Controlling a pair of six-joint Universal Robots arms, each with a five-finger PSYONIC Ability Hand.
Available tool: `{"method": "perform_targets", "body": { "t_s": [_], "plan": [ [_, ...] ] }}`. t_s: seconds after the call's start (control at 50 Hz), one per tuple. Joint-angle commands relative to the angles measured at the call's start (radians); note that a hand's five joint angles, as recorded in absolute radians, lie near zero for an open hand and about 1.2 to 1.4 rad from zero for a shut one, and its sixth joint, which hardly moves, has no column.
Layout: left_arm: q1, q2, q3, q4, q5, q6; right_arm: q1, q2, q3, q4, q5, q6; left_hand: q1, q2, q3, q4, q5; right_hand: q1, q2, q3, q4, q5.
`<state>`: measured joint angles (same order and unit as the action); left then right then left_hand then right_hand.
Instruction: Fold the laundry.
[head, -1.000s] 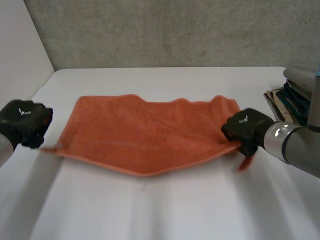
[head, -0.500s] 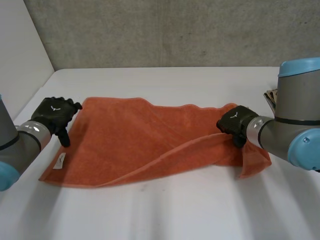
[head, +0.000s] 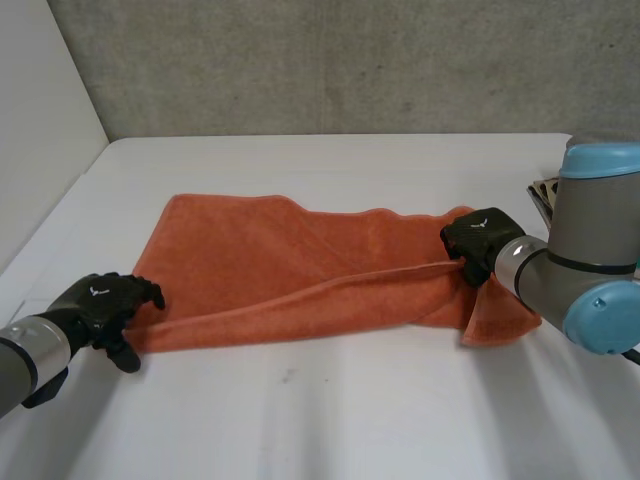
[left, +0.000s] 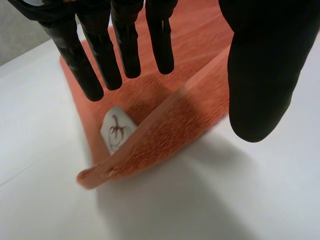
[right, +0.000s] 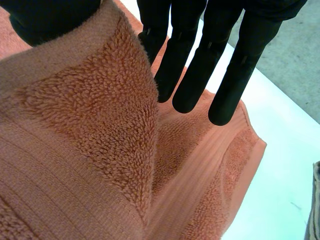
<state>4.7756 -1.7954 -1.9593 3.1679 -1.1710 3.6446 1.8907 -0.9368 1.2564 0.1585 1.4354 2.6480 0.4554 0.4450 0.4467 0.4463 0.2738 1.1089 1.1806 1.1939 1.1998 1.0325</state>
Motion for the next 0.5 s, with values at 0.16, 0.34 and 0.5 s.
{"method": "perform_targets", "body": {
  "t_s": [0.16, 0.34, 0.5],
  "plan": [
    [-0.031, -0.108, 0.060, 0.092, -0.114, 0.008, 0.005, -0.016, 0.035, -0.011, -0.007, -0.005, 0.322, 0.332, 0.330, 0.331, 0.329, 0.287, 0.216, 0.202, 0.196, 0.189],
    [-0.025, -0.105, 0.049, 0.099, -0.133, 0.022, 0.002, -0.040, 0.044, -0.019, -0.007, -0.005, 0.941, 0.951, 0.950, 0.950, 0.948, 0.287, 0.216, 0.202, 0.196, 0.189],
    [-0.016, 0.066, 0.010, 0.070, -0.154, -0.003, -0.007, -0.134, 0.083, 0.051, -0.023, -0.026, 0.941, 0.951, 0.950, 0.950, 0.948, 0.287, 0.216, 0.202, 0.196, 0.189]
  ]
}}
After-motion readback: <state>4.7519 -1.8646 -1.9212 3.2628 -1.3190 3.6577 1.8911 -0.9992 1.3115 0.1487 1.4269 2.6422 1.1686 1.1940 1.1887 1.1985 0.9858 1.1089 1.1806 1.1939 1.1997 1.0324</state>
